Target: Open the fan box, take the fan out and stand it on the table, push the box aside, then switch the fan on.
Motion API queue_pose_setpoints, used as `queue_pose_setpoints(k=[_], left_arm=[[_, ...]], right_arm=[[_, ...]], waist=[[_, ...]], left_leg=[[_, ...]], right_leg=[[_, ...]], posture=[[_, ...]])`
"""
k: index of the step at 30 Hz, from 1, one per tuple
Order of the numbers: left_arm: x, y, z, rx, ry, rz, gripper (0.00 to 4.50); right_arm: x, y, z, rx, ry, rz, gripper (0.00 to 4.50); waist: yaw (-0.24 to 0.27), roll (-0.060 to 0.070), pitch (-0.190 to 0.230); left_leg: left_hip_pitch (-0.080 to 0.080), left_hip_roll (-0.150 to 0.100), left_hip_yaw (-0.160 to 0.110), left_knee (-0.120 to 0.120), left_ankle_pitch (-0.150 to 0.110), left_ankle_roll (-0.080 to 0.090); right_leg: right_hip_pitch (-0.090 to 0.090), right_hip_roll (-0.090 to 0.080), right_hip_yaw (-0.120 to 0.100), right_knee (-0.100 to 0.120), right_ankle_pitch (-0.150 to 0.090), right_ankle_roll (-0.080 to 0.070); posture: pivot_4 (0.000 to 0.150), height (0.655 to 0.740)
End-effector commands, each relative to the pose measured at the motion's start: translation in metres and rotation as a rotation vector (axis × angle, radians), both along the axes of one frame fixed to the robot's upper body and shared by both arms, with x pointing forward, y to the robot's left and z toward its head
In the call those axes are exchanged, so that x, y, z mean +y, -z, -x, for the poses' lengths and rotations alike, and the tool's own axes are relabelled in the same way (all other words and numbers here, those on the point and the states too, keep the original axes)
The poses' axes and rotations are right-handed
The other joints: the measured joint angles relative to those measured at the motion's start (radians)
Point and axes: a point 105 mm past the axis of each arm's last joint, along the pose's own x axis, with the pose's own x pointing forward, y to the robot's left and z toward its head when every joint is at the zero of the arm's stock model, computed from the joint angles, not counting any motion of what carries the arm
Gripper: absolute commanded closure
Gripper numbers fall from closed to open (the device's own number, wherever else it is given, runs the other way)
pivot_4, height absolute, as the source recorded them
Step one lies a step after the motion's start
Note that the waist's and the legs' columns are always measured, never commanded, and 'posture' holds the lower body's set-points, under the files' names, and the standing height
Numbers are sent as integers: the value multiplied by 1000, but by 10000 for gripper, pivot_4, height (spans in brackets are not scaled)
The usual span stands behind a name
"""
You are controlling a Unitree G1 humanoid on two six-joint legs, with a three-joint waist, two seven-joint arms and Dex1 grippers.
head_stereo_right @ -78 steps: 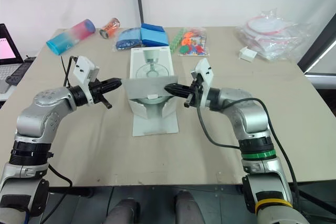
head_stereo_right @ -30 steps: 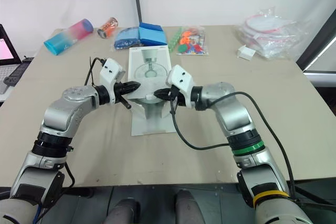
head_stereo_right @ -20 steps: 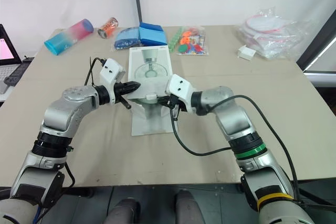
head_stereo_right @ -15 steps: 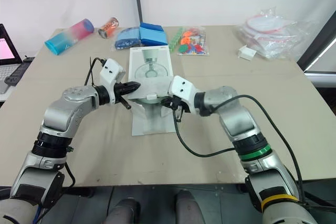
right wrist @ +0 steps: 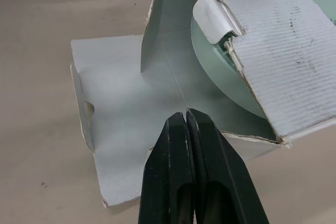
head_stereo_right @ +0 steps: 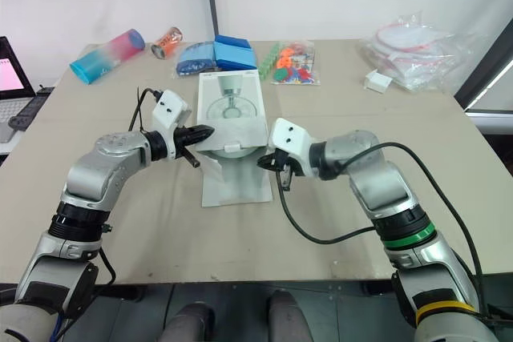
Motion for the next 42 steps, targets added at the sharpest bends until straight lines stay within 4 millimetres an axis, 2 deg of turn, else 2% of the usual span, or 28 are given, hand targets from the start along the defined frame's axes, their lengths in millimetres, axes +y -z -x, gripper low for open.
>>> queue_pose_setpoints(k=[1, 11, 18, 21, 25, 29, 42], left_arm=[[4, 5, 1, 19, -13, -14, 45000], [4, 6, 2, 18, -11, -14, 45000], [4, 5, 2, 16, -11, -12, 45000], [4, 6, 2, 16, -10, -10, 45000], [3, 6, 2, 16, -10, -9, 45000], [5, 5, 1, 11, -17, -10, 45000], [14, -2, 0, -15, -43, -4, 45000]], right_arm=[[-15, -2, -13, -50, 80, 66, 44633], [-36, 3, -26, -78, 151, 141, 44633], [-41, -5, -51, -195, 251, 96, 44633], [-33, -11, -60, -229, 264, 36, 44633], [-16, -14, -62, -234, 241, -34, 44633], [0, -11, -57, -207, 182, -63, 44633], [27, -9, -32, -158, 44, -83, 44633]], waist=[[0, 0, 0], [0, 0, 0], [0, 0, 0], [0, 0, 0], [-1, 0, 0], [-1, 0, 0], [-6, 0, 0]], left_leg=[[0, 0, 0, 0, 0, 0], [0, 0, 0, 0, 0, 0], [0, 0, 0, 0, 0, 0], [0, 0, 0, 0, 0, 0], [0, 0, 0, 0, 0, 0], [0, 0, 0, 0, 0, 0], [0, 0, 0, 0, 0, 0]], right_leg=[[0, 0, 0, 0, 0, 0], [0, 0, 0, 0, 0, 0], [0, 0, 0, 0, 0, 0], [0, 0, 0, 0, 0, 0], [0, 0, 0, 0, 0, 0], [0, 0, 0, 0, 0, 0], [-1, 0, -1, 1, 0, 0]], posture=[[1500, 7400], [1500, 7400], [1500, 7400], [1500, 7400], [1500, 7400], [1500, 7400], [1500, 7400]])
